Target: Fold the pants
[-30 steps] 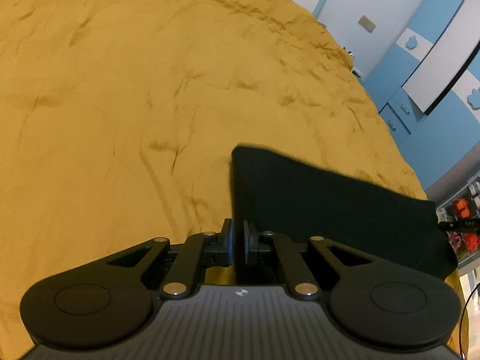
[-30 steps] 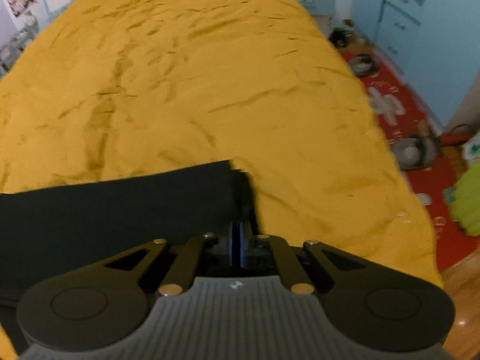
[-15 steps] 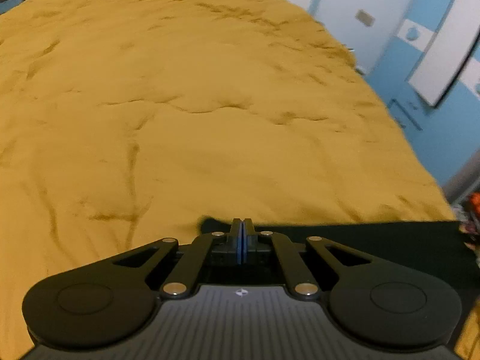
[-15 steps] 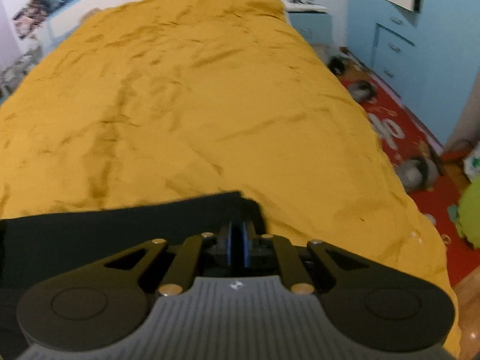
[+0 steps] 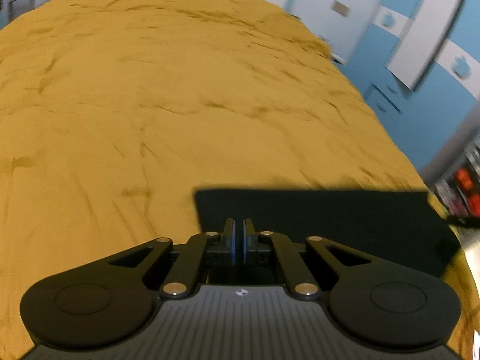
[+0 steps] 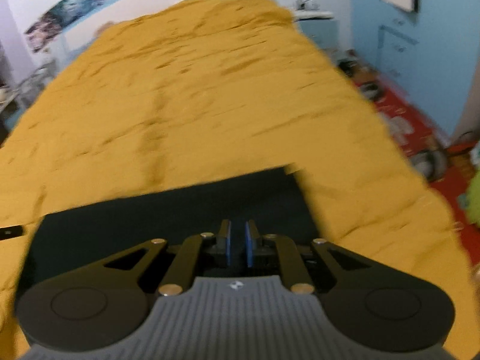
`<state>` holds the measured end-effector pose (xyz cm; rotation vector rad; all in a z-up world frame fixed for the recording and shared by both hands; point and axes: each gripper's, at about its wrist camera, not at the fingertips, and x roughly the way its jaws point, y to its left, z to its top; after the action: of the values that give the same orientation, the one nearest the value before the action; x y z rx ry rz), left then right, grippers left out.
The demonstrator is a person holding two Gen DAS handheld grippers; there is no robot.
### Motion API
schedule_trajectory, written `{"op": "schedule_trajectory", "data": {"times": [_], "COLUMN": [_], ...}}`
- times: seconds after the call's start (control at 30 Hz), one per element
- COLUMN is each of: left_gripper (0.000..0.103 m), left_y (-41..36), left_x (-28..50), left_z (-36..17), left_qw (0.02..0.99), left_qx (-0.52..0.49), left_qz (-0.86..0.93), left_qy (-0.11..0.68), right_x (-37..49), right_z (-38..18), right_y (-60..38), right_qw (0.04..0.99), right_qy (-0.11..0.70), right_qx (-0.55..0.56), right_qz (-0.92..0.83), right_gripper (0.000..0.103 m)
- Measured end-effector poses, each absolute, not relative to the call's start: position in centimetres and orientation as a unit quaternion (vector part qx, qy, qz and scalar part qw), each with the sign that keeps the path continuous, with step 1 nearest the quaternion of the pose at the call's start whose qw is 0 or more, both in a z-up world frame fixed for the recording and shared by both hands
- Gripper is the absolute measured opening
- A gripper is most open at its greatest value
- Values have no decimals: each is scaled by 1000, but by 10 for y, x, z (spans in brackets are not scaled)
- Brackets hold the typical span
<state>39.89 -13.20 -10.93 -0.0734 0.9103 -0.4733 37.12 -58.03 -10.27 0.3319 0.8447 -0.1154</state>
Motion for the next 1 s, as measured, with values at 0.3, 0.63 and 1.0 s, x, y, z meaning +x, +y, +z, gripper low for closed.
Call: {"op": "schedule_trajectory", "data": {"times": [0.3,0.63,1.0], "left_gripper": [4,4,44], "left_y": [-130,-107,-63], "left_x": [328,294,373], "left_z": [-139,-143,-147], "left_qw": [854,851,836], "left_qx": [4,-14,-235], "left_qz": [-235,-229,-207], "left_qy": [463,472,450], "right_x": [330,270,248], "right_z": [-142,-163,-143], "right_y": [-482,-449,-465], "right_qw": [910,923,924], "right_qy": [395,366,334], "right_qx": [122,106,173], "right_qz": [-23,-55,-66], "right_gripper": [17,17,19]}}
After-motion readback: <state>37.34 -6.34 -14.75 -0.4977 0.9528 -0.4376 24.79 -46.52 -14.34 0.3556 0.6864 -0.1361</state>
